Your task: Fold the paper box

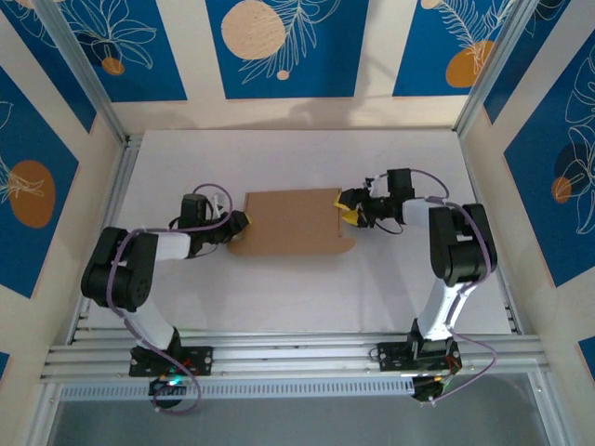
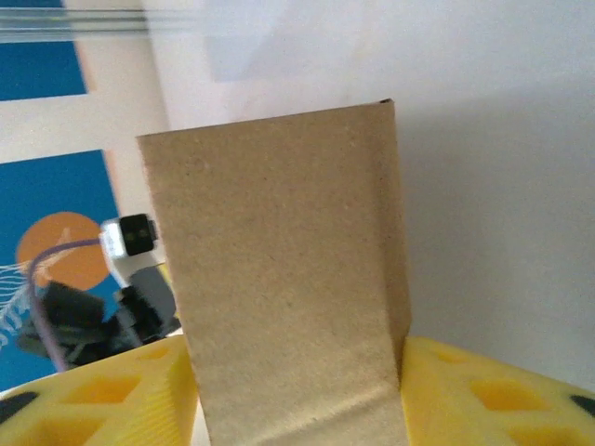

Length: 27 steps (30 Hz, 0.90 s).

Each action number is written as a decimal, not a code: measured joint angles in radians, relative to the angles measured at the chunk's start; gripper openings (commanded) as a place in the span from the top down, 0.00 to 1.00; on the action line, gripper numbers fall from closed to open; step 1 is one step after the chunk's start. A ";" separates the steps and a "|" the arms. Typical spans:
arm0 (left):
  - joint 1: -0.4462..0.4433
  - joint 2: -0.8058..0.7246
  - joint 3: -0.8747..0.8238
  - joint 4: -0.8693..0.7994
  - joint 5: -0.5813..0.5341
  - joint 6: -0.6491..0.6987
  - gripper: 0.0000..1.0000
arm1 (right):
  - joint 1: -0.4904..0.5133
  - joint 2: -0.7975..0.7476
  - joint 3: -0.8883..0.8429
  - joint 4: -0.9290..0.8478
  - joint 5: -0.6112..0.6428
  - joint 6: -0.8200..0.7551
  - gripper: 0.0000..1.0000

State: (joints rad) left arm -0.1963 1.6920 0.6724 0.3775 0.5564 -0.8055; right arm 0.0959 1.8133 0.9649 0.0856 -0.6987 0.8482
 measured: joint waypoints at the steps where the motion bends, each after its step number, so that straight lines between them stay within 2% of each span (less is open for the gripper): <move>1: 0.000 -0.006 0.004 -0.016 -0.005 -0.001 0.60 | 0.000 -0.025 -0.009 0.008 -0.010 0.013 0.48; 3: 0.000 -0.016 0.007 -0.043 -0.007 -0.005 0.60 | 0.000 -0.077 -0.033 0.037 -0.025 0.048 0.47; 7: 0.000 -0.017 0.016 -0.070 -0.006 -0.008 0.60 | 0.004 -0.129 -0.064 0.094 -0.082 0.100 0.34; 11: 0.010 -0.005 0.019 -0.068 0.013 -0.008 0.62 | 0.020 -0.138 -0.043 0.047 -0.089 0.039 0.25; 17: 0.017 -0.002 0.023 -0.068 0.019 -0.004 0.64 | 0.054 -0.165 0.005 -0.106 0.000 -0.078 0.21; 21: 0.017 -0.001 0.025 -0.071 0.020 0.003 0.65 | 0.058 -0.172 0.005 -0.175 0.066 -0.085 0.23; 27: 0.010 0.019 0.033 -0.065 0.050 0.013 0.66 | 0.058 -0.184 0.004 -0.287 0.146 -0.101 0.19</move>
State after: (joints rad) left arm -0.1860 1.7115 0.7055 0.3122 0.6067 -0.7921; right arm 0.1543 1.6291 0.9688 -0.2012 -0.5526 0.7467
